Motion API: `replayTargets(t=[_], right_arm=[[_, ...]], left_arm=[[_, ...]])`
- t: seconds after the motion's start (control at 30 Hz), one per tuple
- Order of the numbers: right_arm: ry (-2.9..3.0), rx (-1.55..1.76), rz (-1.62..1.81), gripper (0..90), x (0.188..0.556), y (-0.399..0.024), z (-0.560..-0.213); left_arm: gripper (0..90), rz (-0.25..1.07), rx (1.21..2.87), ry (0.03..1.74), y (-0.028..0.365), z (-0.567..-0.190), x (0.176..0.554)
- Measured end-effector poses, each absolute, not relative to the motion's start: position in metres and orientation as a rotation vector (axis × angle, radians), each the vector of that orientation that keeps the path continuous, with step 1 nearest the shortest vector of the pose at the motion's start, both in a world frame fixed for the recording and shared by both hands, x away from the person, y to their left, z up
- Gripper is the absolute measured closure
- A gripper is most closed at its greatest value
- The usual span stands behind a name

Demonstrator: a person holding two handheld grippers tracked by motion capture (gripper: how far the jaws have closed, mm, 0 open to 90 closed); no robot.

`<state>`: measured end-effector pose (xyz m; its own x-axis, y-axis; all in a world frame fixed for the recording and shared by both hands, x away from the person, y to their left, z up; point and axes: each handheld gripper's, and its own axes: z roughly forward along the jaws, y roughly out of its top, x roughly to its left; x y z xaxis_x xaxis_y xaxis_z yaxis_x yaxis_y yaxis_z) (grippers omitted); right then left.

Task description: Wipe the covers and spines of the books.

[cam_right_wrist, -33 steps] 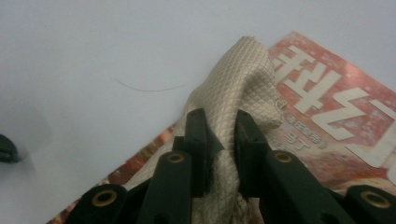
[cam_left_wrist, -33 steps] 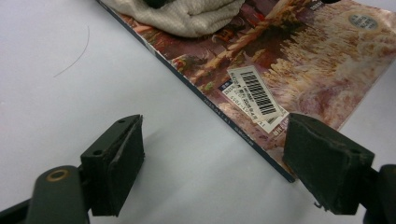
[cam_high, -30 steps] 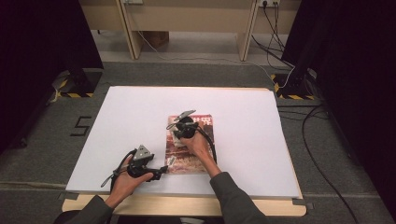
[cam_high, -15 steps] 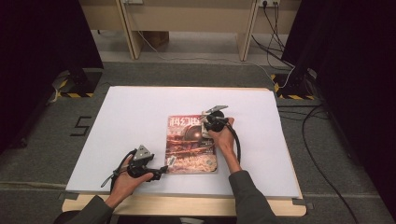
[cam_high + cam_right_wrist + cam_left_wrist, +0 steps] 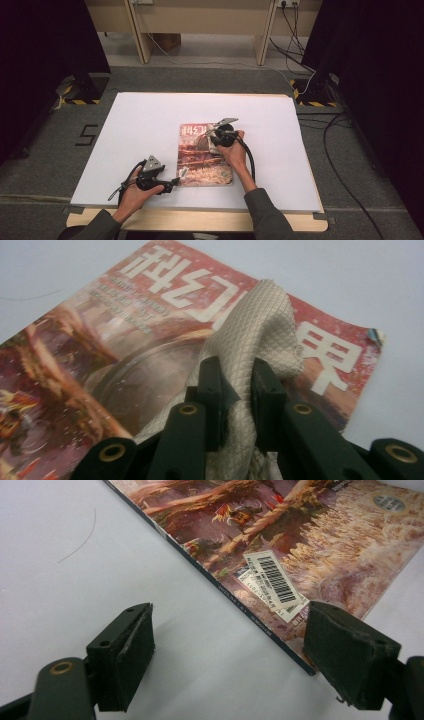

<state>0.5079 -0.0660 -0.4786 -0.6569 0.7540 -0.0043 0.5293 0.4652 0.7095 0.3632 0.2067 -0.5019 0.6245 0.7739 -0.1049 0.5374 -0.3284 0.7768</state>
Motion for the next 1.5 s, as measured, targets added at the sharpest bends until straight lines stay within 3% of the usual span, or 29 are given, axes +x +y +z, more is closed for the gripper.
replayTargets(t=[0.4, 0.6, 0.93, 1.3, 1.5], right_arm=[[2.312, 1.181, 0.949, 78.4, 0.51, -0.101, -0.478], [2.376, 1.126, 0.972, 78.4, 0.5, -0.081, -0.477], [2.534, 0.909, 0.989, 78.4, 0.479, -0.013, -0.477], [2.47, 1.037, 0.984, 78.2, 0.498, -0.034, -0.477], [2.487, 1.003, 0.991, 78.3, 0.498, -0.011, -0.477]], left_arm=[[19.6, 0.357, 2.023, 1.029, 0.207, -0.502, 0.364], [19.5, 0.356, 2.021, 1.03, 0.207, -0.502, 0.364], [19.6, 0.358, 2.022, 1.028, 0.207, -0.502, 0.364], [18.2, 0.311, 2.018, 1.03, 0.219, -0.5, 0.368], [16.4, 0.305, 2.018, 1.036, 0.225, -0.498, 0.369]])
